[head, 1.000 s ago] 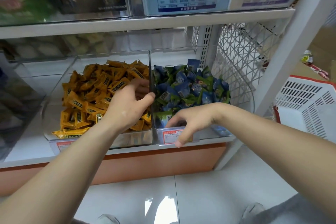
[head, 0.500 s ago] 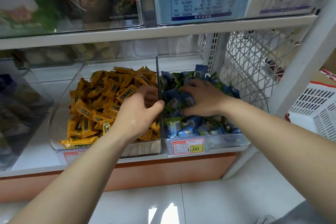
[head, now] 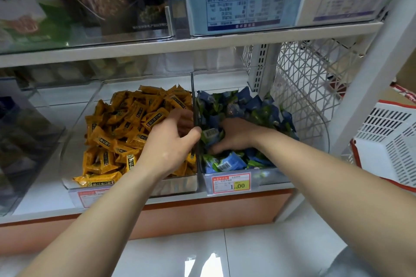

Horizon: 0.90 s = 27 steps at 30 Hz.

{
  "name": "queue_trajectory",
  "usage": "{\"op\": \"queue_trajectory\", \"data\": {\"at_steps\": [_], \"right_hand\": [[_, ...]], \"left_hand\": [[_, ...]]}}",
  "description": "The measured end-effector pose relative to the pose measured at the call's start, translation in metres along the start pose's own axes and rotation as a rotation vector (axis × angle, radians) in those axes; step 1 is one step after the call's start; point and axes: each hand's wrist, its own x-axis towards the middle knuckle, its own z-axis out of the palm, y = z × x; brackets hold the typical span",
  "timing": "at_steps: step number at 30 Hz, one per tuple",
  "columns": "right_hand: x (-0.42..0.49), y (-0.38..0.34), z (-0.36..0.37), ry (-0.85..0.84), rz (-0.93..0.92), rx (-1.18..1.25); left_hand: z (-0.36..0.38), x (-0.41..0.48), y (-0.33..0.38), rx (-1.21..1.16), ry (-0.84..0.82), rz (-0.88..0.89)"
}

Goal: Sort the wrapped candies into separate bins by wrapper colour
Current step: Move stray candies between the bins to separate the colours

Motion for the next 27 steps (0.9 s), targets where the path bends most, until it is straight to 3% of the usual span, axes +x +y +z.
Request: {"op": "queue_trajectory", "data": {"at_steps": [3,6,9,11,18,24,27], "right_hand": [[-0.005,0.005,-0.004,-0.084,-0.015,0.009],[-0.008,0.016,-0.01,-0.195,0.097,-0.08],[-0.007,0.022,-0.009,-0.188,0.204,-0.146],[-0.006,0.021,-0.005,-0.181,0.17,-0.07],[-0.005,0.02,-0.002,-0.045,0.003,0.404],[-0.002,0.026,-0.026,0.246,0.009,0.846],[-0.004,0.034,-0.039,0.338,0.061,0.803]], "left_hand": [[0.001,0.001,0.0,-0.001,0.007,0.003],[0.001,0.0,0.0,-0.006,0.006,0.002],[0.001,-0.001,0.002,0.004,-0.001,0.013],[0.0,-0.002,0.002,-0.004,-0.005,0.017],[0.002,0.001,0.001,-0.008,0.005,-0.009],[-0.001,0.001,-0.001,-0.015,-0.019,-0.001],[-0.002,0.001,-0.001,-0.012,-0.024,0.007]]}}
